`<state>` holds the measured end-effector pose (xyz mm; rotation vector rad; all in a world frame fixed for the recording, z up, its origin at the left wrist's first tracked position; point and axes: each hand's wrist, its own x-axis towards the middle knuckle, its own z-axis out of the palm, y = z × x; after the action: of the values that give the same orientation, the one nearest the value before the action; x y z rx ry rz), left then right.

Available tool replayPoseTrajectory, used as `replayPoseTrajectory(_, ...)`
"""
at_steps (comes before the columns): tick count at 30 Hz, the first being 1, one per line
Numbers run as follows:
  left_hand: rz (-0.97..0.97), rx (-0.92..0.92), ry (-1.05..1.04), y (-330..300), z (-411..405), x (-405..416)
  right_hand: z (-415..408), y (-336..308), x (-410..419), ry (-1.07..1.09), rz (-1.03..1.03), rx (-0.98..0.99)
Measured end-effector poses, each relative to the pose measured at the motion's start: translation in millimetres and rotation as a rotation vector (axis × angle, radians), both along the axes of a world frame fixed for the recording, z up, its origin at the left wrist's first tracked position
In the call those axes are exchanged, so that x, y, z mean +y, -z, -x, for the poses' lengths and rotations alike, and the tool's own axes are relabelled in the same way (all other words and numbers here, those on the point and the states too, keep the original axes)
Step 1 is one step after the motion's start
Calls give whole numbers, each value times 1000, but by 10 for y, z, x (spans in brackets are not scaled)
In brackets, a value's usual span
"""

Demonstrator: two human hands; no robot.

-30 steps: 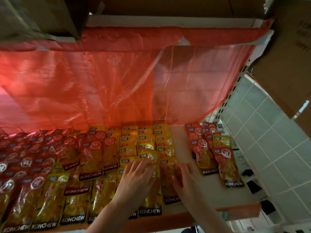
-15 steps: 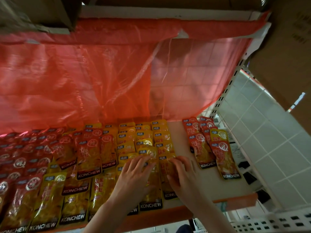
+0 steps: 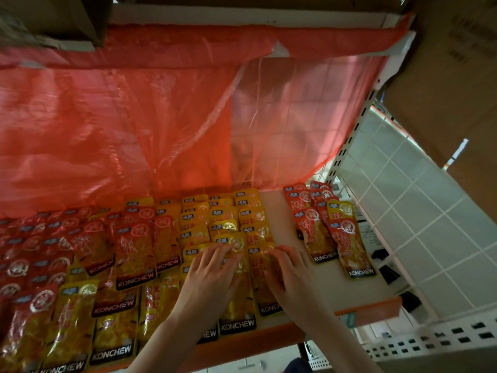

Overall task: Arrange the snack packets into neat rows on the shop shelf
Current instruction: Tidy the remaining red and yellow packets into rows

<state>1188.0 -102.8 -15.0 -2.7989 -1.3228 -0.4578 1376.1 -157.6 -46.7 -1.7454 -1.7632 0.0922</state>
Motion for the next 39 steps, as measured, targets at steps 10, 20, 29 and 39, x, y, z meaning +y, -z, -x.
replayPoseTrajectory(10, 20, 9, -30, -55, -135, -39, -6, 37, 26, 16, -51, 140)
replayPoseTrajectory(20, 202, -164, 79, -369, -857, -150, -659, -176, 48, 299, -111, 28)
replayPoseTrajectory(29, 561, -337, -104, -201, -1631, 22, -937, 46, 60, 517, 118, -130)
replayPoseTrajectory(39, 652, -593, -394, -51, -1957, 241, -923, -13, 54, 449, 46, -137)
